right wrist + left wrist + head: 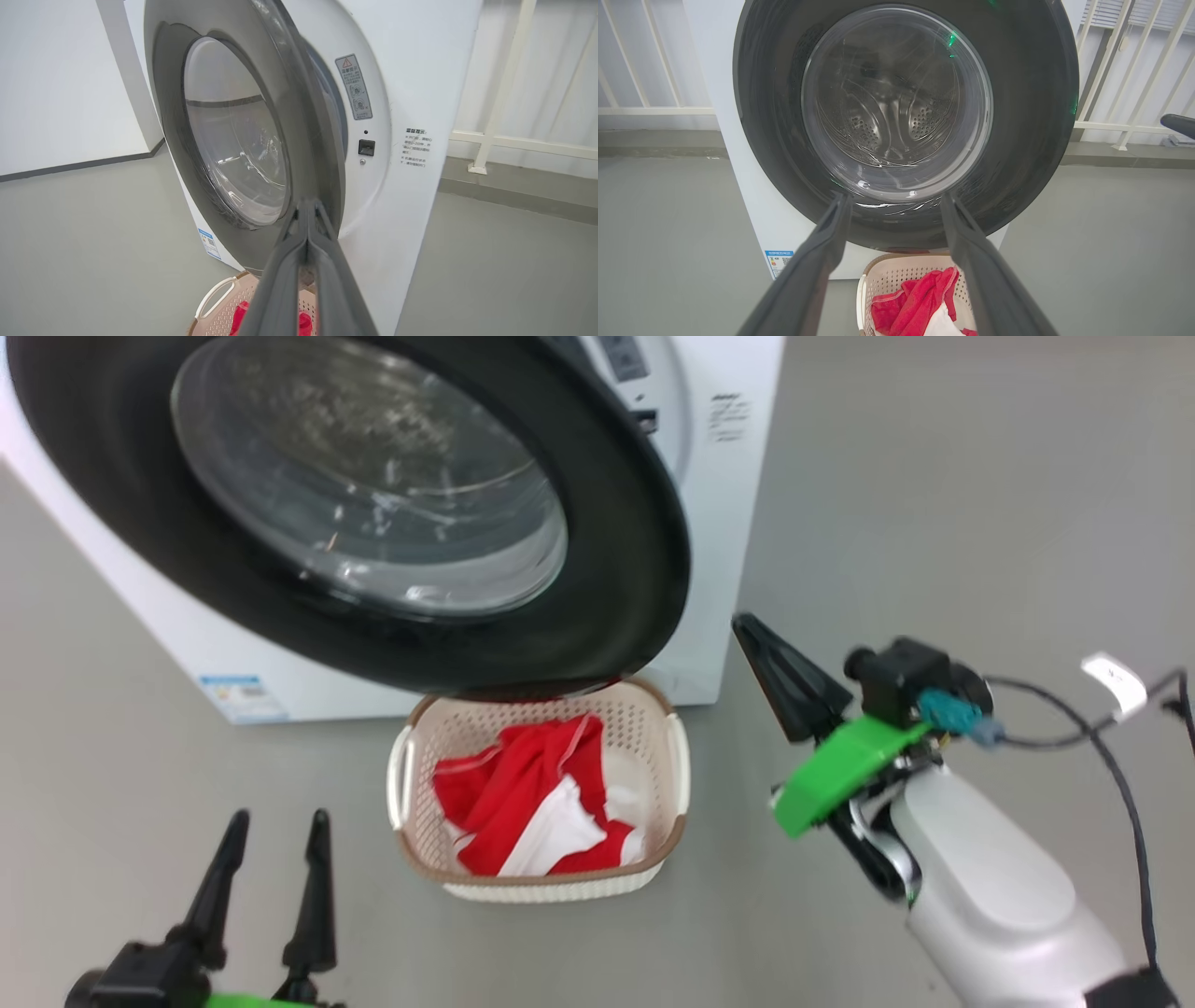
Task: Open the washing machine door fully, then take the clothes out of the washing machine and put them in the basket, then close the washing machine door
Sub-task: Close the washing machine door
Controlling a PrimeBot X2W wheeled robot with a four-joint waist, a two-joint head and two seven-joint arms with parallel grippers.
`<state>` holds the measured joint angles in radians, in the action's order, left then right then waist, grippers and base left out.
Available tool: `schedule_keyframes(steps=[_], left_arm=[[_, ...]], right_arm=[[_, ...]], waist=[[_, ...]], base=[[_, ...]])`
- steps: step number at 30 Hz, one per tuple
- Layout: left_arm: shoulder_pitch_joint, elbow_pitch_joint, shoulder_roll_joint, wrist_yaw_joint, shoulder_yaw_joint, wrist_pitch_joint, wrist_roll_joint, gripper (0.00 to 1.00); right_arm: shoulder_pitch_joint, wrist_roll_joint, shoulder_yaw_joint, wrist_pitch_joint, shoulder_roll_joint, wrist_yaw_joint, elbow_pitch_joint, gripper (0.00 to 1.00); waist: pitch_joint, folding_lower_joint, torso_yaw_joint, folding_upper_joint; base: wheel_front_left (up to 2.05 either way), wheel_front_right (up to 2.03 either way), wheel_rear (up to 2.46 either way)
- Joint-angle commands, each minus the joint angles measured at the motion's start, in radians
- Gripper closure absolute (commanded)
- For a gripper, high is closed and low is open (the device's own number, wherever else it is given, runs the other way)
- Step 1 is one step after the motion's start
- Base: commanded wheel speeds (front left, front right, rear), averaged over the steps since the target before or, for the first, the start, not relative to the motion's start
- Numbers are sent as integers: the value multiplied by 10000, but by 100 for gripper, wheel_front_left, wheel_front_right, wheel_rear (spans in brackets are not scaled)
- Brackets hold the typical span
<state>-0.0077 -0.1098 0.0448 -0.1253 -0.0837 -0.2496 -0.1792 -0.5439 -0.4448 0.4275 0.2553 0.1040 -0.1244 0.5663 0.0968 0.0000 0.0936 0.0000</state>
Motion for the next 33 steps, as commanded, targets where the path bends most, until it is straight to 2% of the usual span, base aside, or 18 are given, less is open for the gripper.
schedule_keyframes(steps=[1,10,19,33], left_arm=[[-523,302,85,-52,-126,-122,-116,0],[-1126,266,70,-53,377,-122,-387,0],[-1669,156,64,-53,605,-122,-505,0],[-2207,36,57,-53,920,-122,-737,0]], right_arm=[[-681,-252,441,65,-26,-63,34,100],[-2754,-816,1376,65,262,-63,966,100],[-4238,-1171,1723,65,701,-63,1711,100],[-6016,-1421,1016,65,1748,-63,2113,100]], waist=[[602,0,602,0],[1681,0,1538,0],[2385,0,2236,0],[3383,0,2743,0]], base=[[0,0,0],[0,0,0],[0,0,0],[0,0,0]])
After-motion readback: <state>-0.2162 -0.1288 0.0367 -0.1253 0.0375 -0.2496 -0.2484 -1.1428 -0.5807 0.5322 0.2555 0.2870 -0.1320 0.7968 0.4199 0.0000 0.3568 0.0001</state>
